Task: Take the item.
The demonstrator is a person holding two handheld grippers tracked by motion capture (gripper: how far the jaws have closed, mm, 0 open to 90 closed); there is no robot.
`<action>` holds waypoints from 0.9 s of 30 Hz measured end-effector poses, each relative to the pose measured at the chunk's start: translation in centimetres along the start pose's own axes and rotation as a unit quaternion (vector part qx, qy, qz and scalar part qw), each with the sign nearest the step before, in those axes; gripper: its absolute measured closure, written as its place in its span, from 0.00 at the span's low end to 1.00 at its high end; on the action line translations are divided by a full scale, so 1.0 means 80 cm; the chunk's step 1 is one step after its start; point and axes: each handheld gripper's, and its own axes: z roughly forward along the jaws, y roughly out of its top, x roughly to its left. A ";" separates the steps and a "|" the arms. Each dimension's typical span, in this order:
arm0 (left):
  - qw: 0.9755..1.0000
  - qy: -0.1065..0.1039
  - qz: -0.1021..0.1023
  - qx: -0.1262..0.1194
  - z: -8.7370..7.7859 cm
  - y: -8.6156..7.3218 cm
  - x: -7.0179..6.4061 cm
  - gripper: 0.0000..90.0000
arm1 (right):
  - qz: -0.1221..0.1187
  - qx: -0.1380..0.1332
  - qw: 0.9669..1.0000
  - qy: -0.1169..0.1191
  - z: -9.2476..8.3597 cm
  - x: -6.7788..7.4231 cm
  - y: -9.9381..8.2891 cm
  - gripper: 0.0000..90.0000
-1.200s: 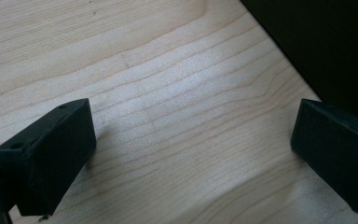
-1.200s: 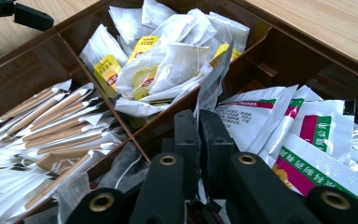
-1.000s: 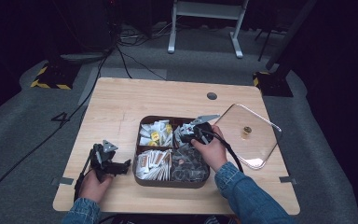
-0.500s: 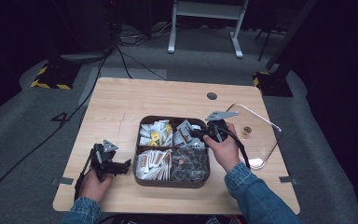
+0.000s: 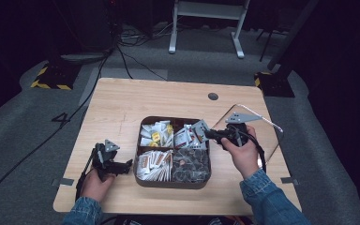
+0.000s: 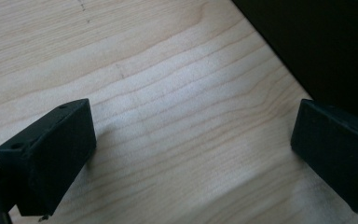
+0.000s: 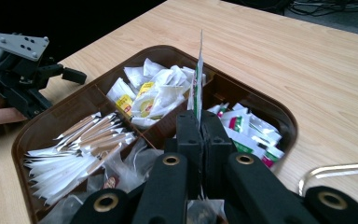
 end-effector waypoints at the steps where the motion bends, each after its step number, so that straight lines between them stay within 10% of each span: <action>1: 1.000 0.001 0.001 0.000 0.000 0.001 0.000 0.00 | 0.003 -0.002 1.000 -0.001 -0.006 -0.001 -0.003 0.99; 16: 1.000 0.003 -0.003 0.000 0.006 0.007 -0.001 0.00 | 0.047 -0.041 0.998 -0.021 -0.064 -0.003 -0.064 0.99; 27: 1.000 0.005 -0.004 -0.001 0.007 0.008 -0.001 0.00 | 0.059 0.002 0.997 -0.049 -0.074 -0.009 -0.098 0.99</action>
